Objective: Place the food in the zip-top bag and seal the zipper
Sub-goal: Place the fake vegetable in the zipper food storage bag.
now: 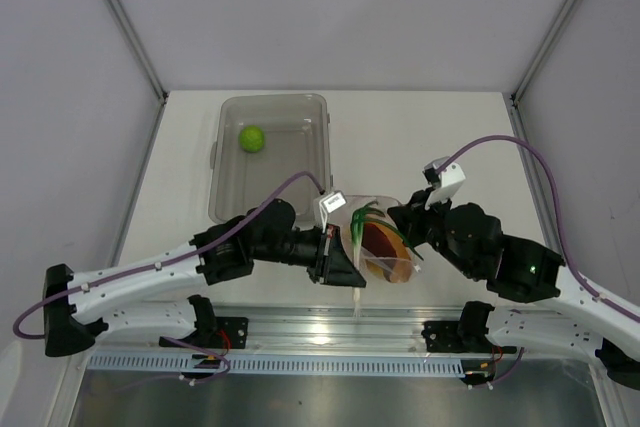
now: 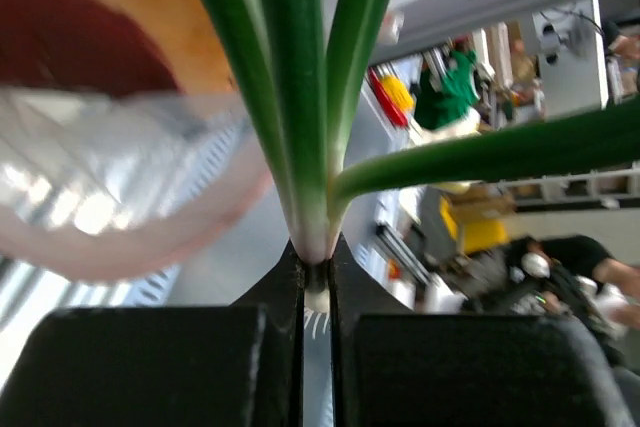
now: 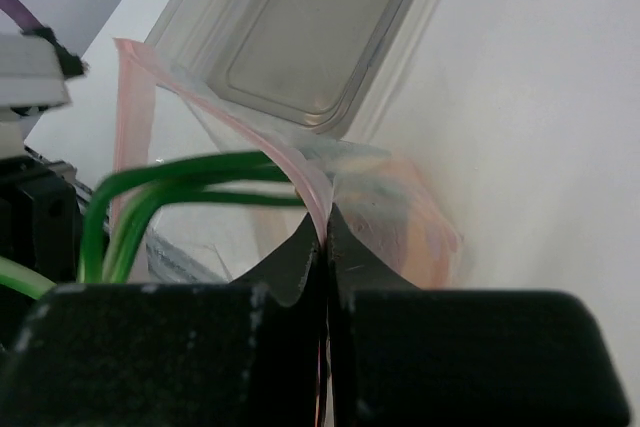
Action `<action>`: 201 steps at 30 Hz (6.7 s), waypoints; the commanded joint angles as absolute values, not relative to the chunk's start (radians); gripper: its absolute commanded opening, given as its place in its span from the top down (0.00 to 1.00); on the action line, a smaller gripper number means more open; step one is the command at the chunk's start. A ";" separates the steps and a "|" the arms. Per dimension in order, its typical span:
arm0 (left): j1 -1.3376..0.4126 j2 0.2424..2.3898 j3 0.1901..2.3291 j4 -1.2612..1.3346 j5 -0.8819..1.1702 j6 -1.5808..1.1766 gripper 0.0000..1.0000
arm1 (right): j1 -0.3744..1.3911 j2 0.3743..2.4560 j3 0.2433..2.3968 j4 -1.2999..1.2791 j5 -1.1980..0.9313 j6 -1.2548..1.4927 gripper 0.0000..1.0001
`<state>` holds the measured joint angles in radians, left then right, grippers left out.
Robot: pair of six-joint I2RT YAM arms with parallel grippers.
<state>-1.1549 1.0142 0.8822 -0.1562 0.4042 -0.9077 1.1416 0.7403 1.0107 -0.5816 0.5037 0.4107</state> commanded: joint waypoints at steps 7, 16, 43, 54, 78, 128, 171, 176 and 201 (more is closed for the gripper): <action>-1.120 1.003 0.933 -0.202 0.656 -1.222 0.99 | 1.144 0.722 1.006 -0.483 0.525 0.330 1.00; -1.032 0.936 0.865 -0.287 0.669 -1.448 0.99 | 1.149 0.706 0.973 -0.446 0.525 0.281 1.00; -0.985 1.063 0.985 -0.765 0.689 -1.227 0.99 | 1.137 0.703 0.948 -0.373 0.514 0.149 1.00; -0.985 1.200 1.160 -0.784 0.741 -1.295 1.00 | 1.138 0.703 0.904 -0.311 0.388 0.109 1.00; -0.953 0.976 0.968 -0.290 0.416 -1.902 0.16 | 1.140 0.690 0.910 -0.314 0.351 0.172 1.00; -1.701 1.092 1.280 -0.508 -0.593 -0.070 0.32 | 1.134 0.709 1.085 -0.598 0.465 0.522 1.00; -1.801 1.120 0.988 0.011 -0.307 0.629 0.47 | 1.134 0.696 1.098 -0.607 0.465 0.517 1.00; -1.786 1.138 0.999 0.012 -0.319 0.624 0.59 | 1.135 0.693 1.097 -0.606 0.457 0.522 1.00; -1.413 1.331 1.396 -0.397 -0.143 0.083 0.99 | 1.137 0.698 1.104 -0.601 0.428 0.561 1.00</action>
